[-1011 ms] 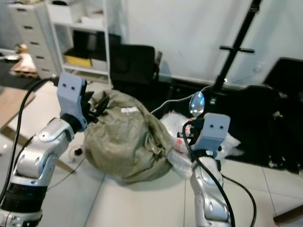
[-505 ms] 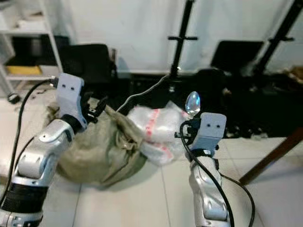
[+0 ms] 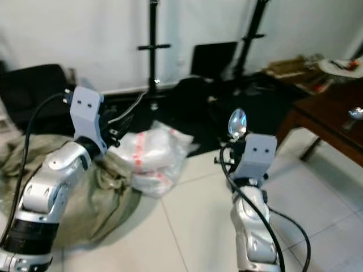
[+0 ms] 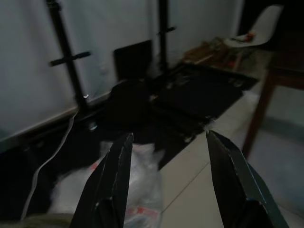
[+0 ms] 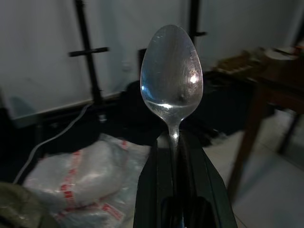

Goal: Setting the table

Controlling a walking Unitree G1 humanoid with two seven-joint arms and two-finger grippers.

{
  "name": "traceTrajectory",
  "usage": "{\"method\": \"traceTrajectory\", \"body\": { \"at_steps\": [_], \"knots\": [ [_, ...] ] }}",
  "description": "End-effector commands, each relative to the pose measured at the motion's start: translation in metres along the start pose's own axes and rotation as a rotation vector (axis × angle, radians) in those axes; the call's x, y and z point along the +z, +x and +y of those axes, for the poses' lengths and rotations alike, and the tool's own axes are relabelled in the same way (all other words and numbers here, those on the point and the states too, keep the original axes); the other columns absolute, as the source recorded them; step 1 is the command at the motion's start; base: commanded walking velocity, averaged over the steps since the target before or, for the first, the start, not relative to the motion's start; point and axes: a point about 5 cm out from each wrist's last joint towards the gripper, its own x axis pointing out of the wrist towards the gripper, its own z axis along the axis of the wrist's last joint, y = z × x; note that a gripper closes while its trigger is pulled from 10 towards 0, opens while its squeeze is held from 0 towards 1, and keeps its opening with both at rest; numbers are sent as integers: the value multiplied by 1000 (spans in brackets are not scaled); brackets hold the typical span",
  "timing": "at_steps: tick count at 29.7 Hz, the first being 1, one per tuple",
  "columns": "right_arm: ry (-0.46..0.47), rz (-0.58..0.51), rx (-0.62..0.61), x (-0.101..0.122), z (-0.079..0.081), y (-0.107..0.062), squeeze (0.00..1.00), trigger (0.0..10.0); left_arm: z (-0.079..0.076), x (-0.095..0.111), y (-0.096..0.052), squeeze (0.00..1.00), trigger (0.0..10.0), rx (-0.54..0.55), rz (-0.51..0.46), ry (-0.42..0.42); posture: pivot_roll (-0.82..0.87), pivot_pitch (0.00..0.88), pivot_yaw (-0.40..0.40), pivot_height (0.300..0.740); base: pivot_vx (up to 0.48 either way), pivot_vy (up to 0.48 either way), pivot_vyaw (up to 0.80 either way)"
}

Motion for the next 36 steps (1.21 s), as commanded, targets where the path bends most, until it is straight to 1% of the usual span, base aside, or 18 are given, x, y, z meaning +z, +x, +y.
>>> {"method": "traceTrajectory", "body": {
  "at_steps": [1,28,33,34,36],
  "knots": [
    [2,14,-4,-3,0,-2,0,10000,0,-5,-1,0,10000,-1,13,-6,-101,0,63,740,0,0,-800],
    [1,7,-2,-1,-1,1,0,10000,-2,-3,1,0,10000,-5,-4,-8,-105,0,60,740,0,0,-800],
    [4,6,-5,-1,-1,1,0,10000,-1,0,1,0,10000,2,-22,-31,-107,0,61,740,0,0,-800],
    [6,6,-7,-1,-1,1,0,10000,-1,0,1,0,10000,3,-25,-33,-106,0,62,740,0,0,-800],
    [54,18,-27,-2,-3,1,0,10000,-1,3,1,0,10000,2,-43,-34,-106,0,63,740,0,0,-800]
  ]
}}
